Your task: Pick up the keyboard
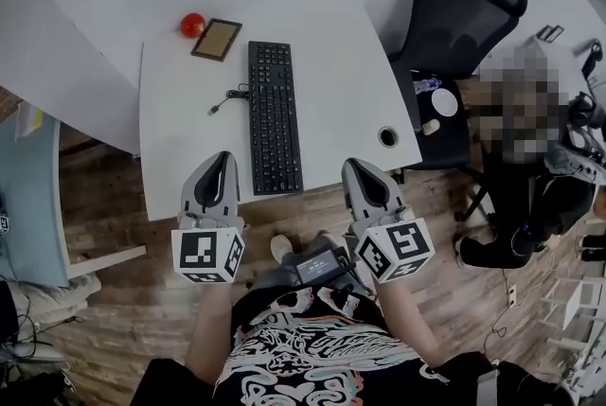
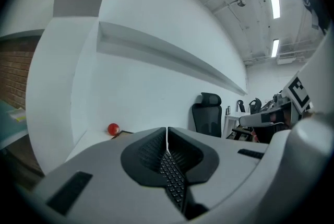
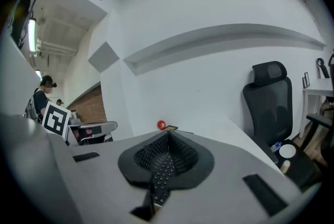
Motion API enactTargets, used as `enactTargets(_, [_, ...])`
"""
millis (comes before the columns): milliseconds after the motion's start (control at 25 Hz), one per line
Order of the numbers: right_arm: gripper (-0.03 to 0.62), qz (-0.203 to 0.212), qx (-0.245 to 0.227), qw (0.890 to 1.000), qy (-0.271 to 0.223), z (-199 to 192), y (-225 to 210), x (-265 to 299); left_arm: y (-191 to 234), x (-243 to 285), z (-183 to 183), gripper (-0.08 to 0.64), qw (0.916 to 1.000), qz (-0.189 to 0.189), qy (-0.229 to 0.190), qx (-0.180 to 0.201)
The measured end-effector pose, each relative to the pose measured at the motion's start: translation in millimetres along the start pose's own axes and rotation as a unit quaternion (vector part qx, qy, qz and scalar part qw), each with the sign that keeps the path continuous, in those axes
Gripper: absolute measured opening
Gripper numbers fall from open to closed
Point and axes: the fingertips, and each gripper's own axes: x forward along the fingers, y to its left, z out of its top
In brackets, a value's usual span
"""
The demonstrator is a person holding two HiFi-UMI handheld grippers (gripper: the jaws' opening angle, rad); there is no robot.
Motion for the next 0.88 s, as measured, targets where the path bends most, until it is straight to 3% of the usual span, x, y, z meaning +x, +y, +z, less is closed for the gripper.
enactTargets(200, [0.029,-0.005,-0.002,1.000,0.010,-5.3,-6.1,23.2,6.8,18.4,0.4,0.025,1.0000,-0.008,0.005,-0.002])
enactTargets(640, [0.029,0.052,0.052,0.997,0.033,-10.5,-9.6,89.4,32.6,73.5,-11.4,0.025,0.9984,-0.022,0.044,-0.029])
enactTargets(880, [0.029,0.053,0.046,0.994,0.084,-37.7,-25.6,122.0,39.3,110.6,-40.9,0.025,0.9957,-0.027,0.083,-0.033])
